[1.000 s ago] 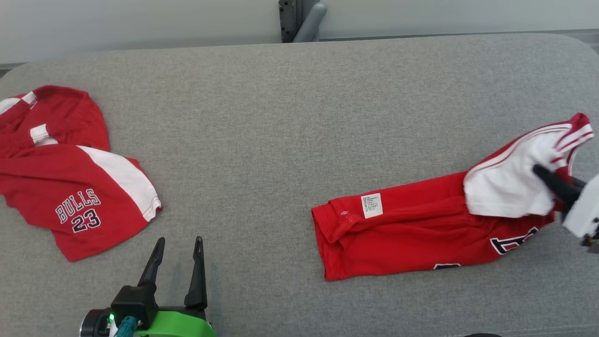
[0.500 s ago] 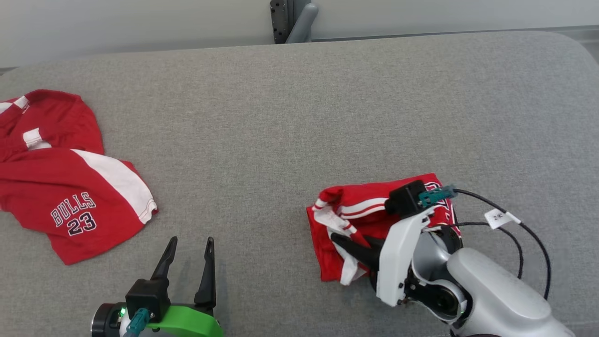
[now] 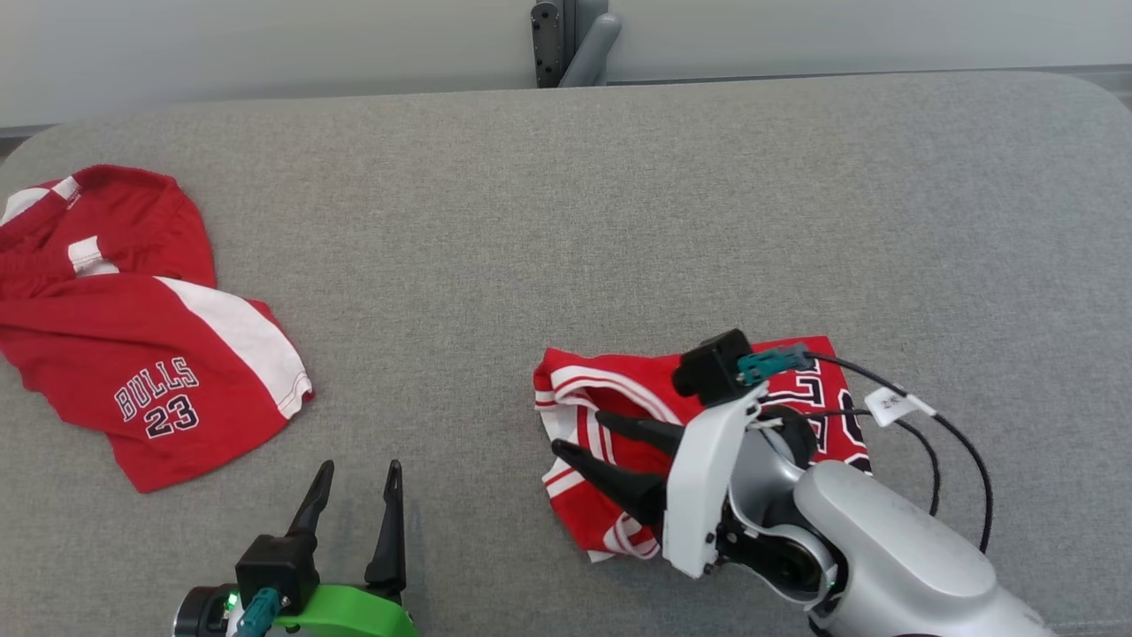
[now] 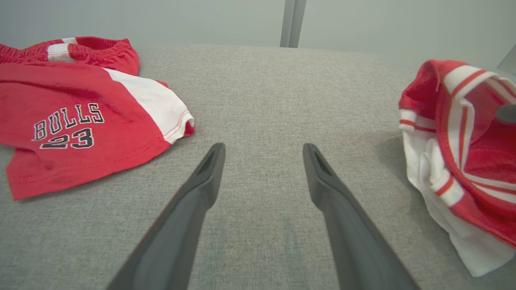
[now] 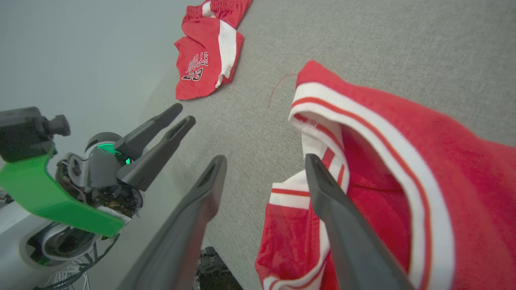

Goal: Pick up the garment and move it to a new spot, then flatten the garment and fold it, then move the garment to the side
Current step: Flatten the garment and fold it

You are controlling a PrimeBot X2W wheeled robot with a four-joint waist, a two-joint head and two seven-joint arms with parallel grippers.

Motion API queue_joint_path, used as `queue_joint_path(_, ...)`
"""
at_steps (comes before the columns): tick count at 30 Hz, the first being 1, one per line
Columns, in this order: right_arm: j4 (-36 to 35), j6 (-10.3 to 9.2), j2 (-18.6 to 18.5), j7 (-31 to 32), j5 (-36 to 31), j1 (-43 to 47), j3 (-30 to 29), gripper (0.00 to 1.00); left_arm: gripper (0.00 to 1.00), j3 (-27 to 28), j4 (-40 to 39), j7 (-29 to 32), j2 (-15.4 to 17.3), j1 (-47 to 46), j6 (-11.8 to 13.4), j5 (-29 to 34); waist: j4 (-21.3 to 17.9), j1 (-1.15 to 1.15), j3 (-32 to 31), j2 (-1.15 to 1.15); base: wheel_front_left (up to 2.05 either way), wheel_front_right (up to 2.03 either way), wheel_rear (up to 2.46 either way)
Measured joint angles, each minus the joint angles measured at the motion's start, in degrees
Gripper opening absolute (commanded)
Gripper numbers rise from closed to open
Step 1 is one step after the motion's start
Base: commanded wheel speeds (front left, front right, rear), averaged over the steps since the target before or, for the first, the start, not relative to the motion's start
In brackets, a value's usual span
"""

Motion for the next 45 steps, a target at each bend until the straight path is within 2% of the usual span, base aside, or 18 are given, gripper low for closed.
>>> queue_joint_path(6,-16.04,0.00,-8.16,-6.22,0.63,5.86,-6.47,1.00,1.00,1.85,-1.45,0.00,0.00,0.39,0.31,-0.18,-1.26,0.00,-0.03,0.00,0.00,0.00,0.00)
queue_joint_path(7,-16.04,0.00,-8.16,-6.22,0.63,5.86,-6.47,1.00,1.00,1.85,-1.45,0.00,0.00,0.39,0.31,-0.18,-1.26,0.00,-0.03,0.00,0.00,0.00,0.00)
queue_joint_path(8,-17.95,0.00,-10.35,-10.65,-2.01,7.82,-11.55,1.00,1.00,2.24,-2.26,-0.01,0.00,0.75,0.33,-0.25,-1.94,0.00,0.13,0.00,0.00,0.00,0.00)
queue_joint_path(9,-18.00,-0.01,-11.05,-12.79,-3.33,9.04,-13.81,1.00,1.00,2.31,-2.54,0.00,0.00,0.92,0.35,-0.25,-2.28,0.00,0.23,0.00,0.00,0.00,0.00)
queue_joint_path(10,-17.60,-0.01,-11.43,-15.04,-5.46,10.26,-15.84,0.77,1.00,2.33,-2.83,-0.01,0.01,1.04,0.47,-0.25,-2.60,0.00,0.35,0.00,0.00,0.00,0.00)
queue_joint_path(11,-17.60,-0.01,-11.43,-15.04,-5.46,10.26,-15.84,0.47,1.00,2.33,-2.83,-0.01,0.01,1.04,0.47,-0.25,-2.60,0.00,0.35,0.00,0.00,0.00,0.00)
queue_joint_path(12,-16.56,-0.01,-11.77,-17.02,-8.38,11.21,-17.22,0.29,1.00,2.29,-3.11,0.00,-0.01,1.06,0.49,-0.26,-2.90,0.00,0.52,0.00,0.00,0.00,0.00)
queue_joint_path(13,-15.21,-0.01,-11.81,-18.73,-10.43,11.94,-18.03,0.00,1.00,2.29,-3.23,0.00,0.00,1.06,0.49,-0.26,-3.14,0.00,0.71,0.00,0.00,0.00,0.00)
queue_joint_path(16,-8.89,-0.01,-9.68,-23.88,-14.90,13.69,-19.06,0.00,1.00,1.86,-3.20,0.00,0.00,1.05,0.42,-0.26,-3.65,0.00,1.26,0.00,0.00,0.00,0.00)
queue_joint_path(21,4.97,0.02,-4.83,-30.15,-21.53,12.98,-15.77,0.00,1.00,0.58,-2.76,0.00,-0.01,0.68,0.22,-0.32,-2.98,0.00,1.67,0.00,0.00,0.00,0.00)
queue_joint_path(31,26.85,0.01,5.33,-32.81,-21.99,1.85,-6.34,0.00,1.00,0.41,-1.93,0.00,-0.01,-0.21,-0.29,-0.29,0.59,0.00,2.47,0.00,0.00,0.00,0.00)
queue_joint_path(39,35.97,0.00,8.98,-33.28,-18.85,-4.86,1.15,0.00,1.00,-0.67,-1.93,-0.01,-0.01,-0.80,-0.23,-0.87,3.42,0.00,3.09,0.00,0.00,0.00,0.00)
queue_joint_path(45,37.26,-0.01,9.94,-33.39,-16.17,-7.27,5.23,0.00,1.00,-0.90,-1.85,0.00,-0.01,-1.00,-0.18,-1.35,4.56,0.00,3.63,0.00,0.00,0.00,0.00)
